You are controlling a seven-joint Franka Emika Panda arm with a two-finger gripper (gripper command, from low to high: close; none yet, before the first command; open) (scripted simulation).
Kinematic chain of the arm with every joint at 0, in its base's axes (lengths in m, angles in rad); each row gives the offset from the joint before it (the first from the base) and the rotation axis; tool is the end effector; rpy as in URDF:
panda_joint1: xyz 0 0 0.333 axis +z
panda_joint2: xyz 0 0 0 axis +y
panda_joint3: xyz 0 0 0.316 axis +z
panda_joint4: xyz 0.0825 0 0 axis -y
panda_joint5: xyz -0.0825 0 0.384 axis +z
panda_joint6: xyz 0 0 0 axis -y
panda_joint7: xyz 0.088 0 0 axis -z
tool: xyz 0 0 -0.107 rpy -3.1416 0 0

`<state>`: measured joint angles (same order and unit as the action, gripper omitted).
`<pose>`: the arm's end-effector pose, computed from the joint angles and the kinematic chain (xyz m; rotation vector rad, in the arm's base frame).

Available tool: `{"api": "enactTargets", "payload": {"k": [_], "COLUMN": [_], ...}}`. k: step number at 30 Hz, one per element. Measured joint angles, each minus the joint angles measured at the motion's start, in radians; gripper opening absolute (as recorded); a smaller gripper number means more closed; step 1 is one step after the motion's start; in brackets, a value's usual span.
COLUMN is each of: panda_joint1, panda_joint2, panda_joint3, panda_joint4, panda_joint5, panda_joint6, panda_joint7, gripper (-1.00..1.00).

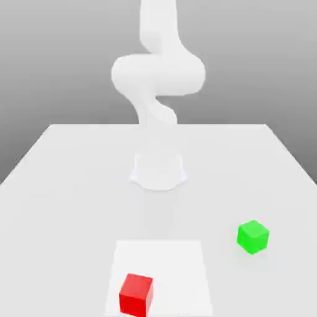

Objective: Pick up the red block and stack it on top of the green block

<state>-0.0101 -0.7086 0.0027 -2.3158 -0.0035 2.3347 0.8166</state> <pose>0.3806 -0.0025 0.6737 -2.4781 1.0808 -0.9490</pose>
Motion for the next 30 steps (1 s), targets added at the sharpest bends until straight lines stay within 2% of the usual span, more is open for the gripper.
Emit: {"api": "enactTargets", "payload": {"k": [24,29,30], "panda_joint1": [-0.071,-0.073,-0.073], "panda_joint2": [0.876,1.057,1.085], "panda_joint3": [-0.004,-0.004,-0.003], "panda_joint4": [-0.151,-0.136,-0.132], "panda_joint5": [0.0,0.004,0.004], "panda_joint6": [0.333,0.467,0.491], "panda_joint7": [0.135,0.138,0.138], "gripper": [0.0,0.0,-1.0]}}
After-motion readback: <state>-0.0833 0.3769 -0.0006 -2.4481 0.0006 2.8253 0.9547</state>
